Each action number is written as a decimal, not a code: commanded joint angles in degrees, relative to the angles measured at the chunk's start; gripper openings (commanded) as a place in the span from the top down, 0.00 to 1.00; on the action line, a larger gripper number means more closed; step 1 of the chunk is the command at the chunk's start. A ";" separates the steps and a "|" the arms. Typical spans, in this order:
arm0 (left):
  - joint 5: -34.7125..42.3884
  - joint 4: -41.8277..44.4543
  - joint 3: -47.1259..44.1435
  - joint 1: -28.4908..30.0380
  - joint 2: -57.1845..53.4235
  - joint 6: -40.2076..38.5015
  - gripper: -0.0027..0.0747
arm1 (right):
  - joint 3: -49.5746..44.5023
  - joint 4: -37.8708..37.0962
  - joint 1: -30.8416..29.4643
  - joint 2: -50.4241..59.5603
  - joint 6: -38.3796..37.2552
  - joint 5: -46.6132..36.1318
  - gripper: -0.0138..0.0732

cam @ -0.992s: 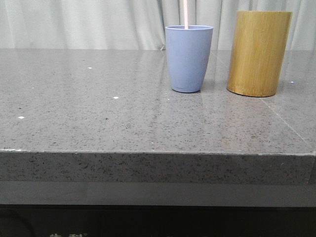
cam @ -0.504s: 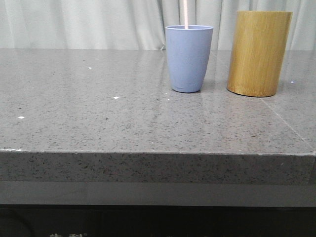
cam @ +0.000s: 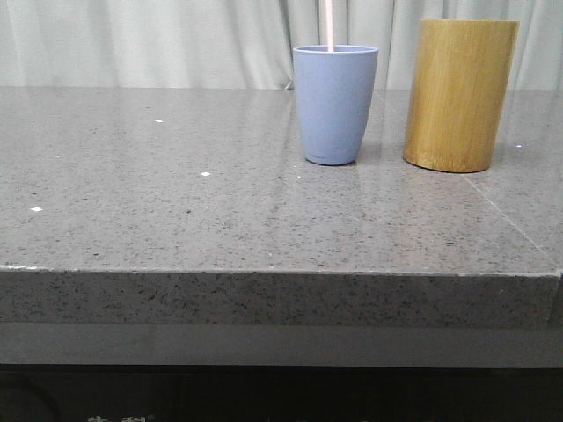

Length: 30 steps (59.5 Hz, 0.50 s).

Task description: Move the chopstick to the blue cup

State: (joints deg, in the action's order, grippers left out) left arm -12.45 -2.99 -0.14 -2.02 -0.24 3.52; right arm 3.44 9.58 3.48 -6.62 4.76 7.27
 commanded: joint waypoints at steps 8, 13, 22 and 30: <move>4.37 -0.02 -0.43 0.01 -1.44 -0.49 0.99 | -4.80 0.51 -0.40 6.13 -0.12 -4.20 0.92; 4.37 -0.02 -0.43 0.01 -1.44 -0.49 0.99 | -4.74 0.43 -0.42 8.63 -0.12 -0.77 0.92; 4.48 -0.02 -0.43 0.01 -1.44 -0.49 0.99 | -4.74 0.48 -0.42 8.33 -0.12 0.59 0.92; 4.48 -0.02 -0.43 0.01 -1.44 -0.49 0.99 | -4.74 0.48 -0.42 8.33 -0.12 0.59 0.92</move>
State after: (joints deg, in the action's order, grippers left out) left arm -12.45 -2.99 -0.14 -2.02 -0.24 3.52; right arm -1.64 9.72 3.42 0.55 4.64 11.83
